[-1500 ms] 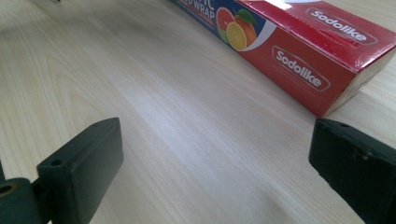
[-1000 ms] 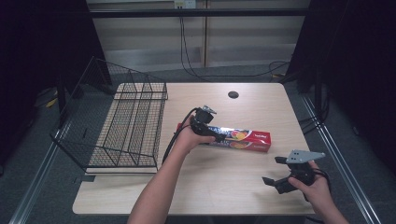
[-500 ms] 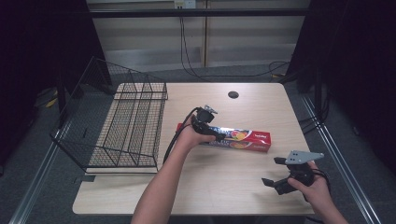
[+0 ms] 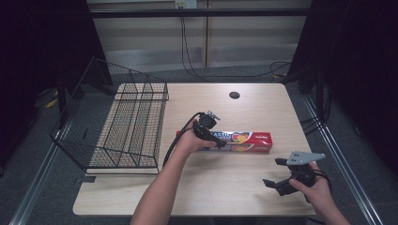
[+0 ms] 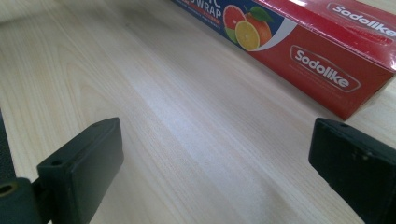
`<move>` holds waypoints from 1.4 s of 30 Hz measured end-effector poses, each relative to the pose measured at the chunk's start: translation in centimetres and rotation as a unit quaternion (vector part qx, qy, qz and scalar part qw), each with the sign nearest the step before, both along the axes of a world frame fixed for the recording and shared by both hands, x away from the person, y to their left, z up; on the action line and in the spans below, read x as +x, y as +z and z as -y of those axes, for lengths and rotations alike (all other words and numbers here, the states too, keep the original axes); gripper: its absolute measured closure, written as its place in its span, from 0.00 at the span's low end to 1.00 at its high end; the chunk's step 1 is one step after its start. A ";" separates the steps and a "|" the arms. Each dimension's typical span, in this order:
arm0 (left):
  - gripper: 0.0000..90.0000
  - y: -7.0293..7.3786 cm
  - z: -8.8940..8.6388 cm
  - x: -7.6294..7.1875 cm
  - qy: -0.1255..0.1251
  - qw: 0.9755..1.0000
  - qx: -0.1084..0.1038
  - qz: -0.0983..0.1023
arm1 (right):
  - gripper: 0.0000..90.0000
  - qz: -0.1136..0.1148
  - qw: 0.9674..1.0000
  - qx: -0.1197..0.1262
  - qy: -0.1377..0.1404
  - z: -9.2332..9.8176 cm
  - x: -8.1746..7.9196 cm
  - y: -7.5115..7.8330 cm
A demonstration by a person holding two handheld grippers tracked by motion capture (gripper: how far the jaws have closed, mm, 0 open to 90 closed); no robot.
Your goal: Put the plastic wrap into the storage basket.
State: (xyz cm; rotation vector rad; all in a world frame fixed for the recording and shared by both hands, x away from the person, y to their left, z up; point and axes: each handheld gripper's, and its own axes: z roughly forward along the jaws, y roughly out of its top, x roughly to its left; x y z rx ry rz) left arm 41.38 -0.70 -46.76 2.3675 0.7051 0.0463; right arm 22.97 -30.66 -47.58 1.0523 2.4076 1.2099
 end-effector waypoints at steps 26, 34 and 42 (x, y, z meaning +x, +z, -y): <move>0.36 0.3 -1.0 -3.0 -0.005 0.997 0.049 -0.057 | 0.03 0.001 1.000 0.008 -0.004 -0.2 0.0 0.1; 0.26 -0.1 0.3 -2.2 0.000 0.997 0.046 -0.066 | 0.03 0.001 1.000 0.007 -0.002 -0.1 0.0 0.1; 0.24 0.1 1.5 -1.5 -0.014 0.996 0.059 -0.063 | 0.03 0.000 1.000 0.009 -0.002 0.0 0.0 0.1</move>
